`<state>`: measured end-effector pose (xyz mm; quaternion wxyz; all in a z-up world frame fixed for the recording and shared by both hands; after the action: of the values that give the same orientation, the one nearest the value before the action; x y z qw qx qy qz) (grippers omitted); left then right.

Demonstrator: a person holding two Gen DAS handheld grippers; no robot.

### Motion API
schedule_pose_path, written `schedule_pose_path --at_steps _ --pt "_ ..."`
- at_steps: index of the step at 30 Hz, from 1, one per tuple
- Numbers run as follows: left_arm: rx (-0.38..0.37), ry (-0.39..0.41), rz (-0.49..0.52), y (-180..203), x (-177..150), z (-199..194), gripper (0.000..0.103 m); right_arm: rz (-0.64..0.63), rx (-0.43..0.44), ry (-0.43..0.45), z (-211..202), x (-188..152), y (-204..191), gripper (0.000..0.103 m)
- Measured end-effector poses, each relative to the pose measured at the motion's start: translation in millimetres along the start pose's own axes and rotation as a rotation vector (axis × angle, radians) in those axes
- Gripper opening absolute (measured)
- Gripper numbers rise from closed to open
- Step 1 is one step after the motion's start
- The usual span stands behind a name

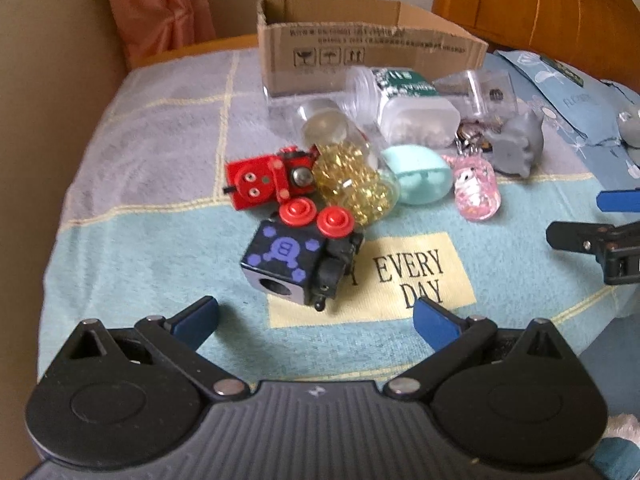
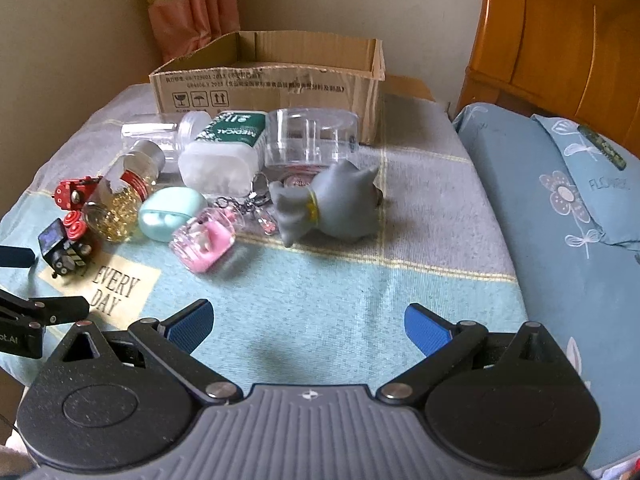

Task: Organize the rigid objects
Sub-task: 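Grasp the black cube toy with the left tool while the right tool grasps the grey plush cat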

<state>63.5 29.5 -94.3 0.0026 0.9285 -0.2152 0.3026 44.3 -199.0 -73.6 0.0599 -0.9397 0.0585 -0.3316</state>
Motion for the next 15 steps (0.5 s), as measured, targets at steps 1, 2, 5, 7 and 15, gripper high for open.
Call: schedule_pose_path --at_steps 1,2,5,7,15 --pt "0.01 0.005 0.012 1 1 1 0.102 0.001 0.004 -0.003 2 0 2 0.103" --pt "0.006 0.01 0.018 2 2 2 0.102 0.0 0.007 -0.006 5 1 3 0.103" --pt "0.001 0.017 0.023 2 4 4 0.102 -0.013 0.012 -0.011 11 0 6 0.103" --pt "-0.005 0.022 0.031 3 6 4 0.102 -0.034 0.013 -0.013 16 0 6 0.103" --pt "-0.019 0.074 0.068 1 3 6 0.103 -0.074 0.053 -0.015 26 2 6 0.103"
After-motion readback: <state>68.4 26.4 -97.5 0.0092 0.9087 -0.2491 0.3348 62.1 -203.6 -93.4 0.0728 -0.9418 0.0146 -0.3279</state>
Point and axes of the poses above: each gripper's, at about its wrist camera, not at the fingertips, and z roughly the way its jaws point, y to its right, x to its top, the point moved 2 cm from there along z, roughly the way its jaws point, and after that the axes turned 15 degrees about z, right-handed, at the moved point
